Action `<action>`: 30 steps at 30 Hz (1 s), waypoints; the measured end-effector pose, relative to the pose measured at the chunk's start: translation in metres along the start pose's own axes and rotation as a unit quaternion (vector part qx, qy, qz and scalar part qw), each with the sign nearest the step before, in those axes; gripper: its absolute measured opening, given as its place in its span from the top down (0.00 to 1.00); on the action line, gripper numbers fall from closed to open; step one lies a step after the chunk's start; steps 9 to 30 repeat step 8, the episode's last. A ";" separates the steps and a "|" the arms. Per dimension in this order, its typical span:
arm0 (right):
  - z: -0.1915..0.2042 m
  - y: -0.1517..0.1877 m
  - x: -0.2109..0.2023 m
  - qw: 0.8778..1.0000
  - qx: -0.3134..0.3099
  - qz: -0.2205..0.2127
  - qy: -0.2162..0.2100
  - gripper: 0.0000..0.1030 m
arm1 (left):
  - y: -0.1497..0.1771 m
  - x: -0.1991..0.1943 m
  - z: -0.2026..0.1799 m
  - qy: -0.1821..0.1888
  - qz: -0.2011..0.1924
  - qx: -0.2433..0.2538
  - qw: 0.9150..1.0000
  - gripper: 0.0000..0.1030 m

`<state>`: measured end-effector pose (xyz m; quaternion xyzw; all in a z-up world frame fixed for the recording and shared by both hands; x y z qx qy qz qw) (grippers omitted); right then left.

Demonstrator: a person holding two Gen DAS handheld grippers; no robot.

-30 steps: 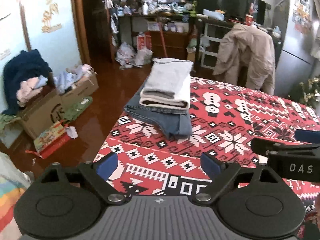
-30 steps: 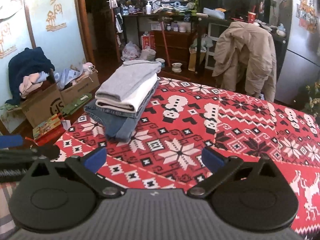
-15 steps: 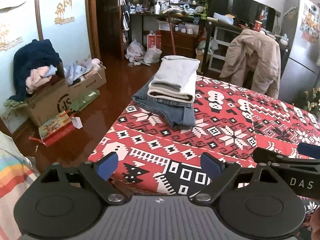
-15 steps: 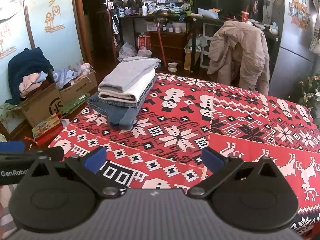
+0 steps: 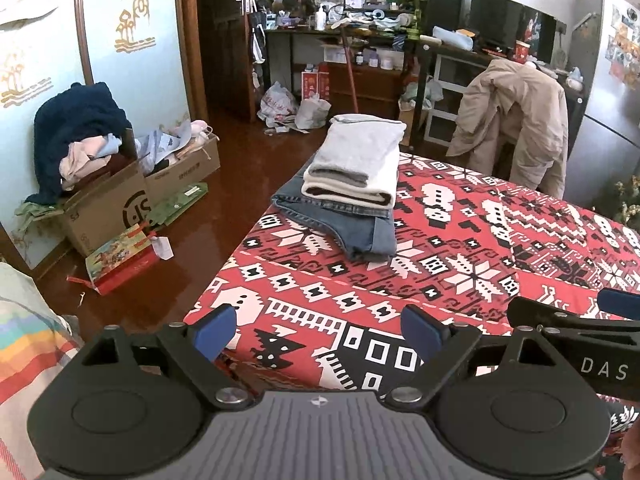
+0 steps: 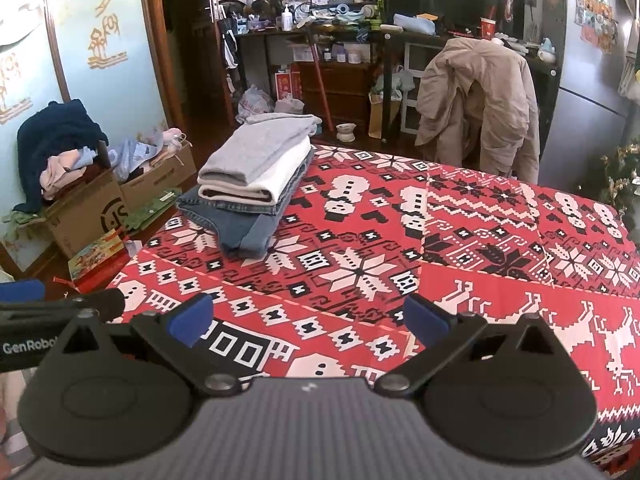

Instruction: Fold clothes

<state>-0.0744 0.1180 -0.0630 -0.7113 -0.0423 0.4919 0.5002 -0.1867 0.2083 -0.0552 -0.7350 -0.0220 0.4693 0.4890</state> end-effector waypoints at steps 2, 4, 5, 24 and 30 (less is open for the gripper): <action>0.001 0.000 0.001 1.000 0.001 0.003 -0.002 0.01 | 0.000 0.000 0.001 -0.001 0.001 -0.001 1.000 0.13; 0.002 0.000 0.001 1.000 0.002 0.003 -0.002 0.01 | -0.001 0.000 0.002 0.002 0.001 -0.004 1.000 0.13; 0.003 0.000 0.001 1.000 0.002 0.003 -0.002 0.01 | -0.001 0.001 0.002 0.003 0.002 -0.006 1.000 0.13; 0.005 -0.001 0.001 1.000 -0.003 0.002 -0.003 0.01 | -0.001 0.001 0.003 0.005 0.001 -0.009 1.000 0.13; 0.005 -0.001 0.001 1.000 -0.003 0.002 -0.003 0.01 | -0.001 0.001 0.003 0.005 0.001 -0.009 1.000 0.13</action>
Point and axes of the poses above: each gripper's, at about its wrist camera, not at the fingertips, and x roughly the way its jaws point, z to its left, y to its underside, the point moved 9 cm from there along x, roughly the way its jaws point, and after that the axes turned 7 degrees about y, right-handed, at the moved point
